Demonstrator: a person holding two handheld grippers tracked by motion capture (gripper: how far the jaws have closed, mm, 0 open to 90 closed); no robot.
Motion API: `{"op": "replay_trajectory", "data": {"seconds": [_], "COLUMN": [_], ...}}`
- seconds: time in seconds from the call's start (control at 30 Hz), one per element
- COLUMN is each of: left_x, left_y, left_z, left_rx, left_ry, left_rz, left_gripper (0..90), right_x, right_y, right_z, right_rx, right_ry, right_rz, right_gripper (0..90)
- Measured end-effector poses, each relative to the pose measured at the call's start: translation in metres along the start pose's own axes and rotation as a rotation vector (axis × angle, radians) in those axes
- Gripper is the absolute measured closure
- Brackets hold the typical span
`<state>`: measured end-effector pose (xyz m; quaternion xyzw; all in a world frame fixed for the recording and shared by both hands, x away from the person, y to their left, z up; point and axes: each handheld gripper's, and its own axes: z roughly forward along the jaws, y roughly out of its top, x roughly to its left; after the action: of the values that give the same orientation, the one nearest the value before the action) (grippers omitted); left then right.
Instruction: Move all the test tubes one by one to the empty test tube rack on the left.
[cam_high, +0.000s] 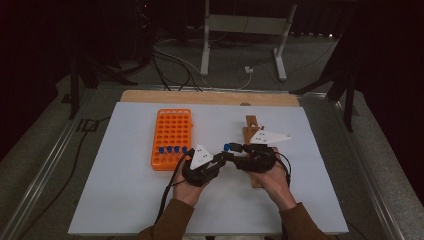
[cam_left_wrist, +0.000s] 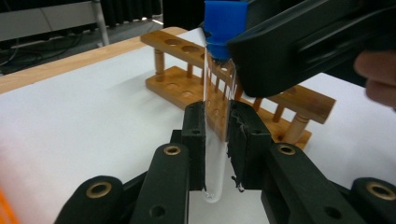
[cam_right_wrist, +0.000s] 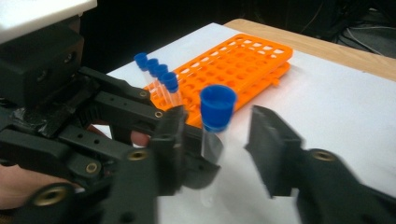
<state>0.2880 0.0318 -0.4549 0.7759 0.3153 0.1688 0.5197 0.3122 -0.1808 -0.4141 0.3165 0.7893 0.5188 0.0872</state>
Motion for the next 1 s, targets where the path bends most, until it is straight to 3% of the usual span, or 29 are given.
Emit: {"op": "replay_trajectory", "data": {"seconds": [0.23, 0.3, 0.5, 1.0], "left_x": [0.007, 0.009, 0.014, 0.033], "left_y": [0.0, 0.0, -0.002, -0.007], "left_z": [-0.01, -0.014, -0.028, -0.062], "left_rx": [-0.012, -0.02, -0.033, -0.073], "left_ry": [0.027, 0.031, 0.044, 0.088], "left_rz": [-0.014, -0.023, -0.026, -0.057], "left_gripper": [78.3, 78.3, 78.2, 78.2], "right_x": [-0.004, -0.004, -0.01, -0.025], "right_y": [0.001, 0.001, -0.002, -0.006], "right_z": [-0.005, -0.005, -0.005, -0.016], "right_rx": [-0.019, -0.022, -0.011, -0.041], "right_ry": [-0.034, -0.068, -0.132, -0.16], "right_rz": [0.003, 0.0, -0.001, 0.047], "right_gripper": [28.7, 18.5, 4.2, 0.0]}}
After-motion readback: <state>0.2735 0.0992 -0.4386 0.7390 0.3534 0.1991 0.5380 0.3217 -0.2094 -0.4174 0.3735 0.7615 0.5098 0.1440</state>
